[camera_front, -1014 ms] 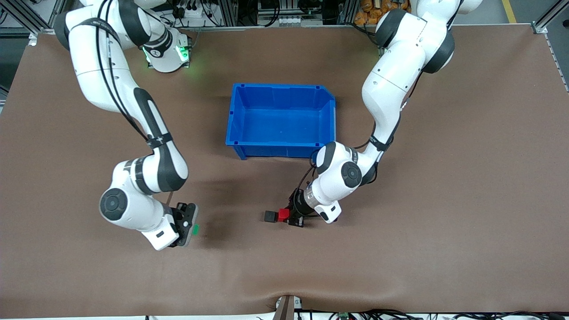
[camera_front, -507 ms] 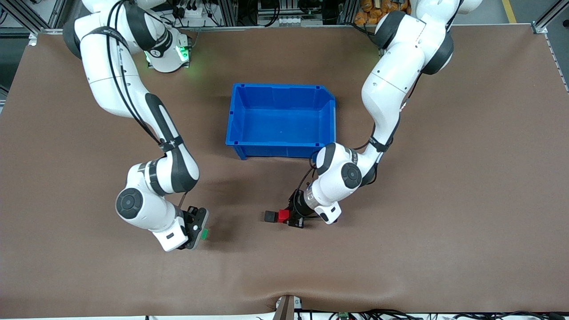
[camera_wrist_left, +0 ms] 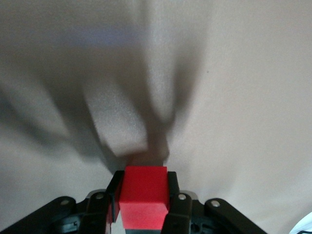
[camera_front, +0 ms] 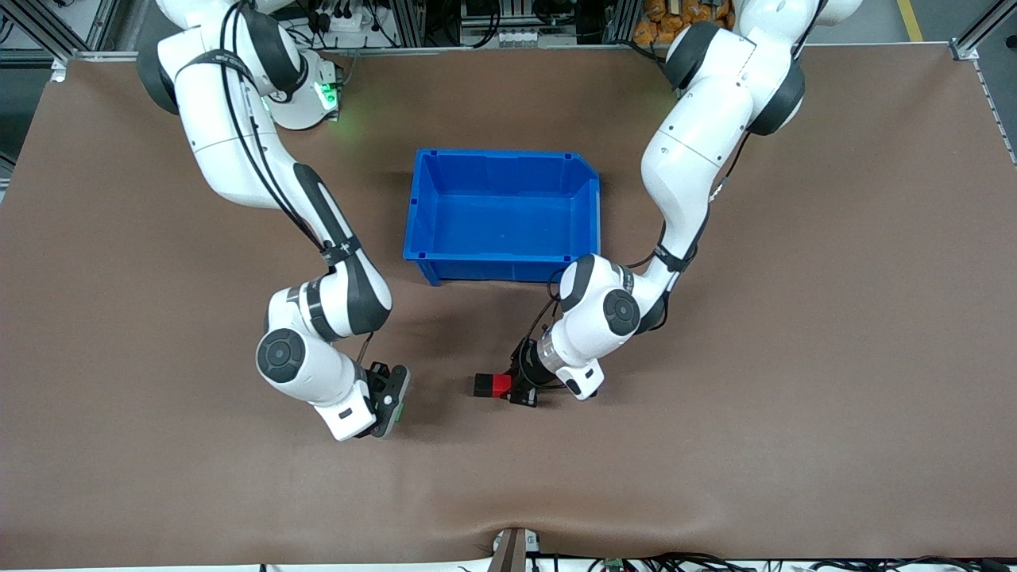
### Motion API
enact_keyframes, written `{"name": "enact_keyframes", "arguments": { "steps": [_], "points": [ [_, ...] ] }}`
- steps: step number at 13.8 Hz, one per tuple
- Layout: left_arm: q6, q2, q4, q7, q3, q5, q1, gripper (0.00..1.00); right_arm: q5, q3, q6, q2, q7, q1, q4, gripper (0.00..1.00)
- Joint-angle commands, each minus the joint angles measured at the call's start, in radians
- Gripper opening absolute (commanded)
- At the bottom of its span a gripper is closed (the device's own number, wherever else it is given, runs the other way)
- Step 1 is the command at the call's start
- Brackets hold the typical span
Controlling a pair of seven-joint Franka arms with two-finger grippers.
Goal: Attach green and red cubes to black cube
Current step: 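Press the red cube against the black cube and open the left gripper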
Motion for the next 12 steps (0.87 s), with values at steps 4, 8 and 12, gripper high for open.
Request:
{"name": "enact_keyframes", "arguments": {
  "steps": [4,8,12],
  "points": [
    [0.002,0.023,0.036,0.027,0.081,0.117,-0.076,1.00,-0.021,-0.030,-0.002,0.029,0.082,0.067,0.040,0.00],
    [-0.018,0.009,0.033,0.028,0.064,0.170,-0.041,1.00,-0.021,-0.034,-0.048,0.020,0.221,0.076,0.037,0.00],
    [-0.188,-0.049,0.033,0.031,0.032,0.134,0.027,1.00,-0.095,-0.036,-0.037,0.026,0.223,0.116,0.044,0.00]
  ]
}}
